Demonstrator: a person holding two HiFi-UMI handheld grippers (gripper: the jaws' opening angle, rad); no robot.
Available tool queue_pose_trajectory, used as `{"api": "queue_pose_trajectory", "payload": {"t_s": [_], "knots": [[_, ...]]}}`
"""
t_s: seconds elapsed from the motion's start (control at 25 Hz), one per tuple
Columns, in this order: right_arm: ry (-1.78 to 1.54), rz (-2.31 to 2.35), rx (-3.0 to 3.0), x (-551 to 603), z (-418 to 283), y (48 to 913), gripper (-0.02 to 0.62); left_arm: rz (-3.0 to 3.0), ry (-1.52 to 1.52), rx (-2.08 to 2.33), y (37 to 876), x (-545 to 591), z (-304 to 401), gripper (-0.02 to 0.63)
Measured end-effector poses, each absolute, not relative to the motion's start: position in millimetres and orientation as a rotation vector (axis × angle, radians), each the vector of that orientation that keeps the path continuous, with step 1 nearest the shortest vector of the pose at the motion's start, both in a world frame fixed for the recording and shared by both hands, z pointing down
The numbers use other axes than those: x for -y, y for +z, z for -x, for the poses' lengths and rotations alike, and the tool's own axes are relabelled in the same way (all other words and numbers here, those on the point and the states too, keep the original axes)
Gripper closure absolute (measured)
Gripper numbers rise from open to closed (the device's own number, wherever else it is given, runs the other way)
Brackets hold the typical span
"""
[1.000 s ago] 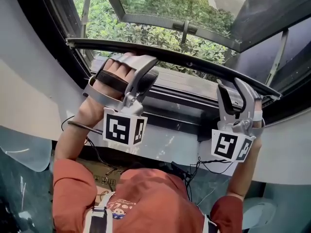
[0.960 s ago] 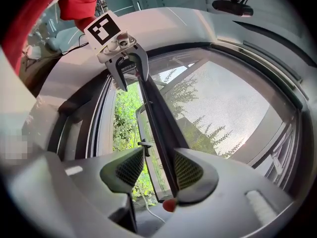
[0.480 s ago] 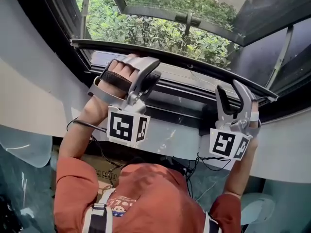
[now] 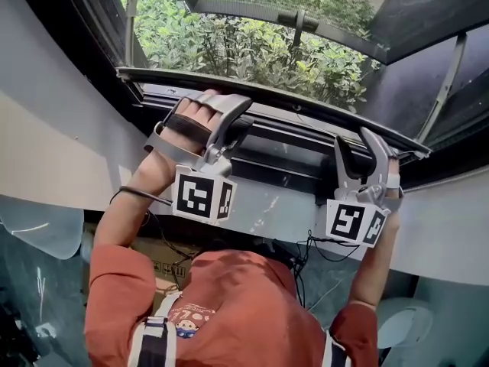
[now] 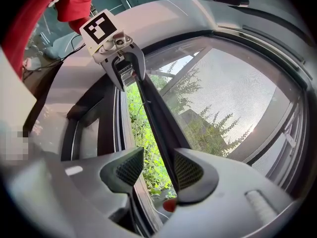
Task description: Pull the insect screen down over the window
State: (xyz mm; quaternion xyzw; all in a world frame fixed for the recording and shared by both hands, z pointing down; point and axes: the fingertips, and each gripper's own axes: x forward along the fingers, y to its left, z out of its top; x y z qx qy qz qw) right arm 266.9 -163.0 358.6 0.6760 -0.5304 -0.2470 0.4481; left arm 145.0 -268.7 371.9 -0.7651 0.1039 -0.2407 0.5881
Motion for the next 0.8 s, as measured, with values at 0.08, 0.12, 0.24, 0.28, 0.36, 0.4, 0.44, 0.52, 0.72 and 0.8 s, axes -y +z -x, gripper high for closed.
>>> {"api": "queue_pose_trajectory", "payload": {"t_s": [0.08,0.12,0.24,0.28,0.36,0.4,0.44,0.52,0.72,0.8], "knots": [[-0.598,-1.668,1.318,162.5,-266.7,362.6,0.4,1.791,-0.564,-0.231,375.2,268.0,-144.5,0.397],[-0.591,-1.665,1.322,162.3,-266.7,364.9,0.399,1.794,-0.568,-0.227,377.3,267.8,-144.3,0.397],[-0.568,-1.652,1.334,162.4,-266.7,375.6,0.399,1.806,-0.59,-0.213,387.1,267.9,-144.1,0.397],[-0.561,-1.648,1.338,162.4,-266.7,380.6,0.399,1.81,-0.599,-0.207,391.8,268.0,-144.1,0.397],[-0.549,-1.643,1.342,162.2,-266.9,390.0,0.399,1.816,-0.61,-0.195,401.2,267.8,-144.0,0.397],[-0.546,-1.642,1.344,162.1,-266.8,393.4,0.399,1.82,-0.614,-0.191,404.7,267.5,-143.9,0.397],[-0.544,-1.642,1.347,162.0,-266.6,395.8,0.399,1.825,-0.618,-0.188,407.1,267.1,-143.7,0.397],[-0.536,-1.64,1.356,161.7,-266.0,398.7,0.399,1.835,-0.629,-0.183,410.0,266.6,-143.3,0.397],[-0.492,-1.616,1.377,160.6,-265.8,416.6,0.399,1.851,-0.676,-0.141,427.2,265.2,-141.9,0.397],[-0.471,-1.609,1.383,160.4,-265.4,426.6,0.397,1.86,-0.697,-0.121,436.6,264.8,-141.1,0.397]]}}
